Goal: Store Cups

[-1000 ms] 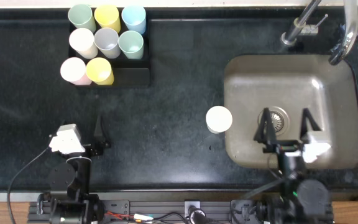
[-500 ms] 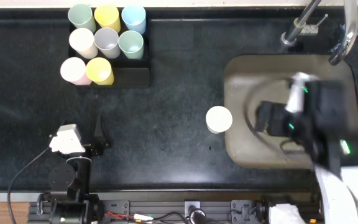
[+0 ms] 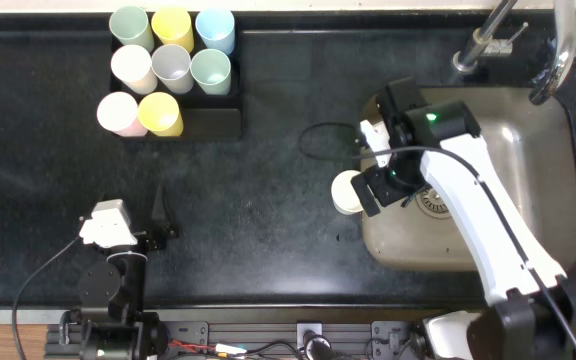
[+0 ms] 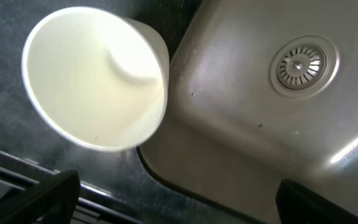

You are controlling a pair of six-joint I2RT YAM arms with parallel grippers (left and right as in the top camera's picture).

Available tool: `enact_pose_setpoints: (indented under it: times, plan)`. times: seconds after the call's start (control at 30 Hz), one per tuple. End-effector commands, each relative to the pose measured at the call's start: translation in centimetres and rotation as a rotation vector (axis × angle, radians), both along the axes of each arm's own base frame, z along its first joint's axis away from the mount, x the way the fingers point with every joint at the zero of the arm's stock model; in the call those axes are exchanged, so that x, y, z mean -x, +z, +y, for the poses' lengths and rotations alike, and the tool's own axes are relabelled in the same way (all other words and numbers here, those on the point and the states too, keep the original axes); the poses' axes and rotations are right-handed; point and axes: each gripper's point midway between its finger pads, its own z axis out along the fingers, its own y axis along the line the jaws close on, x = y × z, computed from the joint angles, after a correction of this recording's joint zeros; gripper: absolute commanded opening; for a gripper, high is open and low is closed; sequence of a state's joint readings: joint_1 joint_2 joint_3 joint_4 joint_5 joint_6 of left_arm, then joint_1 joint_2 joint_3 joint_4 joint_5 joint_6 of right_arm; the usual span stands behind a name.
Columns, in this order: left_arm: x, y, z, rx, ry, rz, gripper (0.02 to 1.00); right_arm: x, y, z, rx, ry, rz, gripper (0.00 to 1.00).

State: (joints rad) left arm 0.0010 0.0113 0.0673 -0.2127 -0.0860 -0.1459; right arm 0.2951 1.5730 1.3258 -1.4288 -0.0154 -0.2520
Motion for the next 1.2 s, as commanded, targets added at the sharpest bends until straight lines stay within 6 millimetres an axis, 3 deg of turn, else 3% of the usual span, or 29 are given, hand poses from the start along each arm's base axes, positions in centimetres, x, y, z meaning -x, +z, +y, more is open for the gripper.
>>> enact_pose_setpoints:
  times: [0.03,0.17,0.5,1.0,1.13,1.2]
  plan:
    - [0.0,0.1,0.0,-0.017,-0.005,-0.005,1.000,-1.1,-0.6,0.3,-0.002,0.036,0.001,0.998]
    - [0.0,0.1,0.0,-0.017,-0.005,-0.005,1.000,-2.2,-1.6,0.6,-0.005,0.052,0.002,0.998]
    - [0.0,0.1,0.0,-0.017,-0.005,-0.005,1.000,-3.9,-1.8,0.4,-0.047,0.026,-0.041,0.996]
    - [0.0,0.1,0.0,-0.017,-0.005,-0.005,1.000,-4.9,-3.3,0.6,-0.059,0.032,-0.028,1.000]
    - [0.0,0.1,0.0,-0.017,-0.005,-0.005,1.000,-4.9,-3.3,0.6,-0.060,0.032,-0.028,0.912]
    - [0.0,0.1,0.0,-0.017,-0.005,-0.005,1.000,-4.8,-3.2,1.0,-0.081,0.037,-0.021,0.776]
